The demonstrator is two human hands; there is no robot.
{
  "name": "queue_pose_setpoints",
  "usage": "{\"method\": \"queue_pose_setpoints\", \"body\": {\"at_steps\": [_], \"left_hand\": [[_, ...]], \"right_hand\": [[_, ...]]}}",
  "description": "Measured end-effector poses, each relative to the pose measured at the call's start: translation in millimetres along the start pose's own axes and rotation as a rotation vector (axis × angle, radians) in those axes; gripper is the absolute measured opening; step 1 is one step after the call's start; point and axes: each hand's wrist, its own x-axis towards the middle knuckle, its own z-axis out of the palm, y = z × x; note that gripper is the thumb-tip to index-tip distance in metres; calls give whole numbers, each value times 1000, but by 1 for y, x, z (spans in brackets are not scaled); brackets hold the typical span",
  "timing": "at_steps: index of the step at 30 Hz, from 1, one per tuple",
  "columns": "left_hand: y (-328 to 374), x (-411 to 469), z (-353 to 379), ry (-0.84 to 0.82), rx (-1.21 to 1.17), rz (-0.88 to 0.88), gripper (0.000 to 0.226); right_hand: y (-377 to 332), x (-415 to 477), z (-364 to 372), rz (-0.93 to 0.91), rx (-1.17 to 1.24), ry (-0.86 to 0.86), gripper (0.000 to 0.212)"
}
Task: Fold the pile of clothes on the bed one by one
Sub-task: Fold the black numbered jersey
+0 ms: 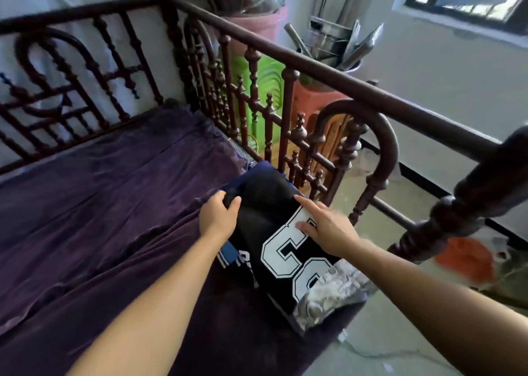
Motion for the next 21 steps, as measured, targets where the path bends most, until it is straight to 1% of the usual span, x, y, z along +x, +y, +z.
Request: {"method": "queue_pose_setpoints", "body": {"at_steps": [4,7,9,11,13,15,17,18,20,21], "left_hand": [[12,92,21,30,26,-4,39],[4,156,50,29,76,-29,40],[-7,192,75,-8,112,-40,43],[-21,217,101,-46,144,-69,52],[-37,220,124,-7,247,-69,59],[-54,202,144,32,372,52,56],[-70,180,160,-29,433,176,53],[-78,173,167,-86,464,195,53],[-97,168,178,-195,526,177,57],[-106,170,182,-224,549,171,59]], "right_hand": [[21,90,2,48,8,-26,63],[40,145,25,75,17,-47,64],[56,173,47,121,26,-92,65],[70,193,67,178,42,-164,66],[77,197,84,195,-51,-202,65],[74,186,104,105,-175,-159,65],[67,175,121,-23,-220,-153,68],[65,171,129,-49,-230,-183,70],[66,166,148,-19,-249,-273,76],[69,165,159,7,-262,-308,78]]}}
